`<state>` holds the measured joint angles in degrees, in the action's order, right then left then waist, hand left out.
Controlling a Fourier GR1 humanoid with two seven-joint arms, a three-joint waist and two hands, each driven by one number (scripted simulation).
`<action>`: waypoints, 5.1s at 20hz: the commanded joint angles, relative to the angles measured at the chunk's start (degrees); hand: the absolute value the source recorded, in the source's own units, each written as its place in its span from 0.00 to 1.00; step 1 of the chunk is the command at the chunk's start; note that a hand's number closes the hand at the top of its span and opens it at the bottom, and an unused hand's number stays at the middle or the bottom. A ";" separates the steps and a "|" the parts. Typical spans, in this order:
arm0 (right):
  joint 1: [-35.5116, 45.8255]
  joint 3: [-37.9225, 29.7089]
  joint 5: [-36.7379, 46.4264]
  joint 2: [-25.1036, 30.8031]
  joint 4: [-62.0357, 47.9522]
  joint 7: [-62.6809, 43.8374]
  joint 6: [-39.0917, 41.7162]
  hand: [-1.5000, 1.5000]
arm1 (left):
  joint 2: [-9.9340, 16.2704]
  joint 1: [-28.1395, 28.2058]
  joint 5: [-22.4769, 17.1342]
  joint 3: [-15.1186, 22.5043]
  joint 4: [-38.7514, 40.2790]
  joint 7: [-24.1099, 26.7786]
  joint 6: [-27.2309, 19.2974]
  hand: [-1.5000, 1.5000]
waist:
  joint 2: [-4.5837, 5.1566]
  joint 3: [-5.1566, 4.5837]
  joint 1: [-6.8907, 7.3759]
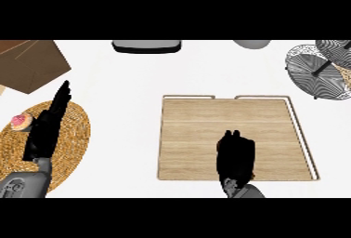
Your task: Pick the sweet potato from the tray and place it in the tiered basket
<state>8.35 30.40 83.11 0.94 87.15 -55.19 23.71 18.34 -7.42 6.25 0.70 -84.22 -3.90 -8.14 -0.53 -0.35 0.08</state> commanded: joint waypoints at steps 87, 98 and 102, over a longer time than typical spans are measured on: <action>54.82 -59.87 -35.73 42.52 -72.89 53.86 -39.42 0.00 | -3.50 -1.60 3.51 -4.00 -0.06 1.65 3.73 0.50 | 1.26 0.47 1.92; 53.71 -63.91 -40.76 50.10 -70.44 48.36 -36.90 0.00 | -1.94 0.41 2.87 -6.36 3.21 3.85 5.42 0.50 | 0.60 0.33 0.22; 49.56 -66.57 -45.04 55.05 -68.04 48.32 -28.49 0.00 | -2.32 1.82 2.49 -6.81 1.42 3.50 5.15 0.50 | -0.06 0.27 -1.29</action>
<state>61.52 -34.39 41.00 52.92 17.35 -5.99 -9.60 15.38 -7.66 9.50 -4.81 -83.06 -2.37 -3.58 -0.09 -0.01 -0.02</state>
